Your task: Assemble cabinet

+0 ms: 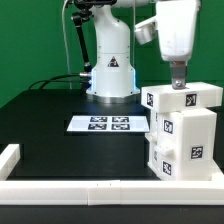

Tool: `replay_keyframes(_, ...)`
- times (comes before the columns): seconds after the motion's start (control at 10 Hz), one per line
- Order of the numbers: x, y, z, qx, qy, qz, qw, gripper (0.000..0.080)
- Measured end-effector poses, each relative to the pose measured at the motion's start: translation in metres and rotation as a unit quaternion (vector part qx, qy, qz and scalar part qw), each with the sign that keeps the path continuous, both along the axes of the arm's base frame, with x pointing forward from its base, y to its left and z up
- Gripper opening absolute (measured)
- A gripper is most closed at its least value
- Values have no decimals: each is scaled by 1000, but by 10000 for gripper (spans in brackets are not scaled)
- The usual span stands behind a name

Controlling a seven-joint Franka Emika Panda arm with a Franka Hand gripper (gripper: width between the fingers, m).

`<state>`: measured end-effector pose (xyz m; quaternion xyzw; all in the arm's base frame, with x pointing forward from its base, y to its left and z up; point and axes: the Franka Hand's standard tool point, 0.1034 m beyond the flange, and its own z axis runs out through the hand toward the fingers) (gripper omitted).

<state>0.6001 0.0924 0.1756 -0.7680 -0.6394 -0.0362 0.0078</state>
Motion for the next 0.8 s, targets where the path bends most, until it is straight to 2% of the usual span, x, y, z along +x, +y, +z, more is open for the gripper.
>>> replay_keyframes(0.3, 1, 0, -3, -12, -13, 98, 995, 797)
replay_keyframes(0.8, -12, -5, -17, -34, -5, 213, 977, 797)
